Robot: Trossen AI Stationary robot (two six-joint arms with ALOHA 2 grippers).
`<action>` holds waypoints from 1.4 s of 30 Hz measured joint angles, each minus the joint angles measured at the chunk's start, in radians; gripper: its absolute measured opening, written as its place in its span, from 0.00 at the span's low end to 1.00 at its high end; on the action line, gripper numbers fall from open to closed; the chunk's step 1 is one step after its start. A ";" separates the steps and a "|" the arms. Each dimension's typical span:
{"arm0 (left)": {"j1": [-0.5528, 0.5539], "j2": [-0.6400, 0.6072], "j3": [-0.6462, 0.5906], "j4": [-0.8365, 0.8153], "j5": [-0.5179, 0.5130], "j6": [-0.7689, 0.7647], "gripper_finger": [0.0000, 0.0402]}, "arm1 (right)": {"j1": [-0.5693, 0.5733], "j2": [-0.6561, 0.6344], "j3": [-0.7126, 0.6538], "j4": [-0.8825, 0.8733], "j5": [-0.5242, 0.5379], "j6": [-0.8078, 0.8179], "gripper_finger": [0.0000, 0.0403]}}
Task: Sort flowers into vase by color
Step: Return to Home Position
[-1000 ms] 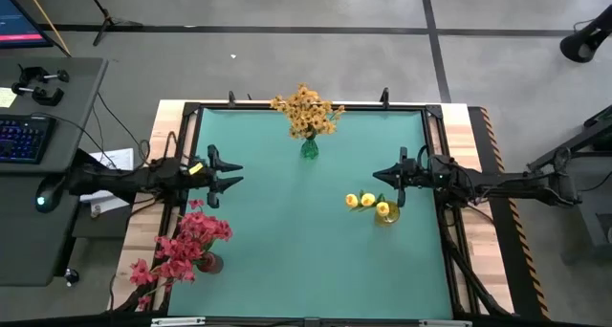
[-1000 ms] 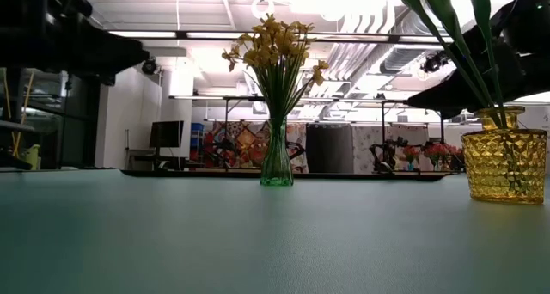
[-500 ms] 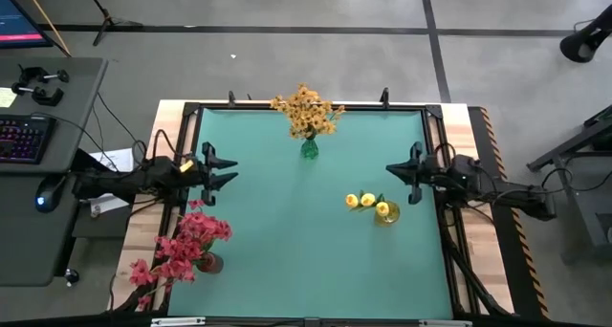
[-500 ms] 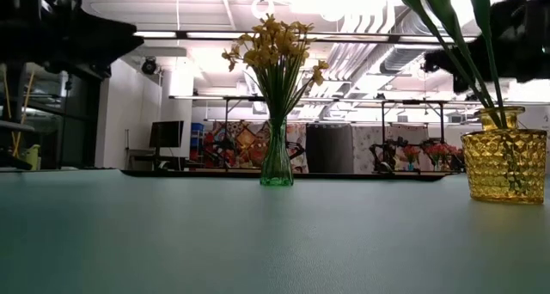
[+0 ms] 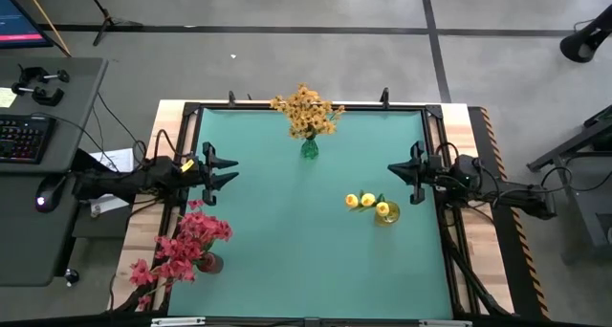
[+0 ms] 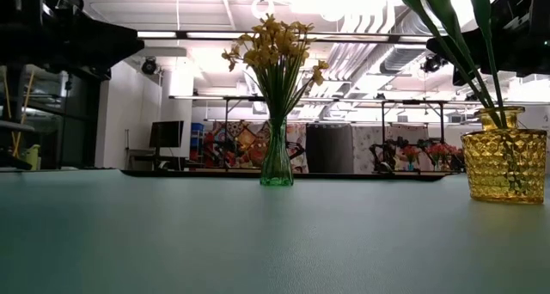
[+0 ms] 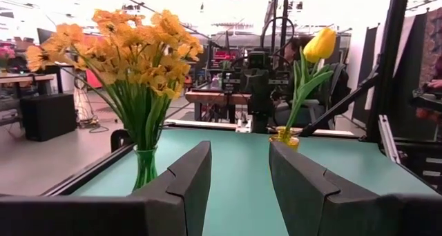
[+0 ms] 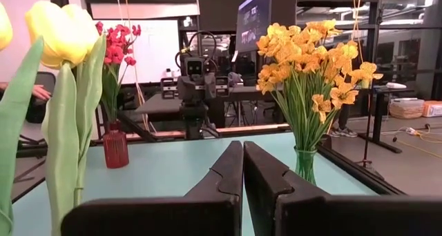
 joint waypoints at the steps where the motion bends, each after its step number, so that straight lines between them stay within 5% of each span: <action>1: 0.005 0.000 0.000 0.000 0.000 0.000 0.34 | 0.000 0.000 0.000 -0.002 0.000 0.000 0.00; 42: 0.007 0.011 0.000 -0.001 0.000 0.000 0.34 | 0.026 0.006 -0.001 -0.132 0.005 0.000 0.00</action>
